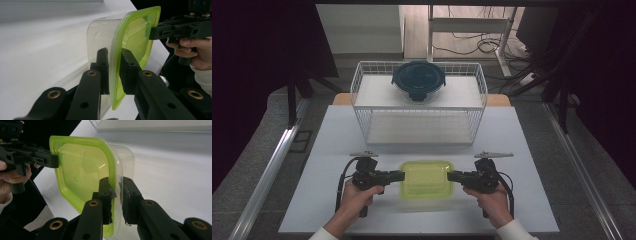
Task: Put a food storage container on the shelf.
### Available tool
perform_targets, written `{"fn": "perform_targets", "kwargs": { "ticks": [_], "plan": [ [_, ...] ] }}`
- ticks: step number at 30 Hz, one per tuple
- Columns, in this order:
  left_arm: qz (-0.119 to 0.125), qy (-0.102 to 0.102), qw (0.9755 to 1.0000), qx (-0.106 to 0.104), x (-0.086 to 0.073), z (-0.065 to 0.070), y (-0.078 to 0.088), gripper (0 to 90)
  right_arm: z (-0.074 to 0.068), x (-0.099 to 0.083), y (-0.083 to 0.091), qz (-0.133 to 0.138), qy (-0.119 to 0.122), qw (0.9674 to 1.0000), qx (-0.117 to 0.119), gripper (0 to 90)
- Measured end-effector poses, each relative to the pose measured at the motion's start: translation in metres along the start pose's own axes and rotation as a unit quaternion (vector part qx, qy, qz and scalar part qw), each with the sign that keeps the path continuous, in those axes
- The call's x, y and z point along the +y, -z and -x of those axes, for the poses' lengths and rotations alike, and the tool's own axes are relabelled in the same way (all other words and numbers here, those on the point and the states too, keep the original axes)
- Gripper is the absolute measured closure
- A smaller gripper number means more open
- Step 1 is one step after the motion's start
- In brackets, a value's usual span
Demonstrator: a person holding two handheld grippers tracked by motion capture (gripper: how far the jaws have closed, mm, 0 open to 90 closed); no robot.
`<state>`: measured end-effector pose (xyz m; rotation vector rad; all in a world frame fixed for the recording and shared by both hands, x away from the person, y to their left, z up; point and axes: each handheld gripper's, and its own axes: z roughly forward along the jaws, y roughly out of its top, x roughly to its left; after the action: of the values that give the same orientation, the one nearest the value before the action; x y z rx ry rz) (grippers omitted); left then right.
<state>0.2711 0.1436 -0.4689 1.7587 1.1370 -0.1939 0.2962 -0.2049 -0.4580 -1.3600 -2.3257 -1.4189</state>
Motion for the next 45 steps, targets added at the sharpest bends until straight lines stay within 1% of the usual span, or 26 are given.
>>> {"fn": "perform_targets", "kwargs": {
  "ticks": [8,14,18,24,26,29,33,45],
  "plan": [
    [0.007,-0.006,1.0000,0.002,0.002,0.002,0.008,79.7,-0.005,0.008,0.000,0.004,0.012,0.9999,0.006,78.4],
    [0.009,-0.008,0.9999,0.002,0.006,0.003,0.010,79.7,-0.007,0.012,0.001,0.005,0.019,0.9998,0.007,78.4],
    [0.011,-0.012,0.9999,-0.001,0.012,0.005,0.012,79.7,-0.008,0.016,0.005,0.012,0.023,0.9996,0.008,78.4],
    [0.016,-0.020,0.9997,0.002,0.022,0.009,0.015,79.8,-0.011,0.025,0.011,0.022,0.030,0.9993,0.008,78.3],
    [0.017,-0.024,0.9996,0.004,0.025,0.009,0.016,79.9,-0.013,0.028,0.013,0.027,0.035,0.9990,0.006,78.3],
    [0.021,-0.023,0.9995,0.005,0.028,0.011,0.018,80.0,-0.016,0.034,0.014,0.030,0.042,0.9987,0.003,78.3],
    [0.029,-0.032,0.9991,0.008,0.037,0.014,0.026,80.0,-0.022,0.043,0.017,0.036,0.051,0.9981,0.002,78.3],
    [0.050,-0.043,0.9978,0.007,0.055,0.022,0.043,80.0,-0.036,0.065,0.024,0.050,0.070,0.9963,0.004,78.4]
  ]
}}
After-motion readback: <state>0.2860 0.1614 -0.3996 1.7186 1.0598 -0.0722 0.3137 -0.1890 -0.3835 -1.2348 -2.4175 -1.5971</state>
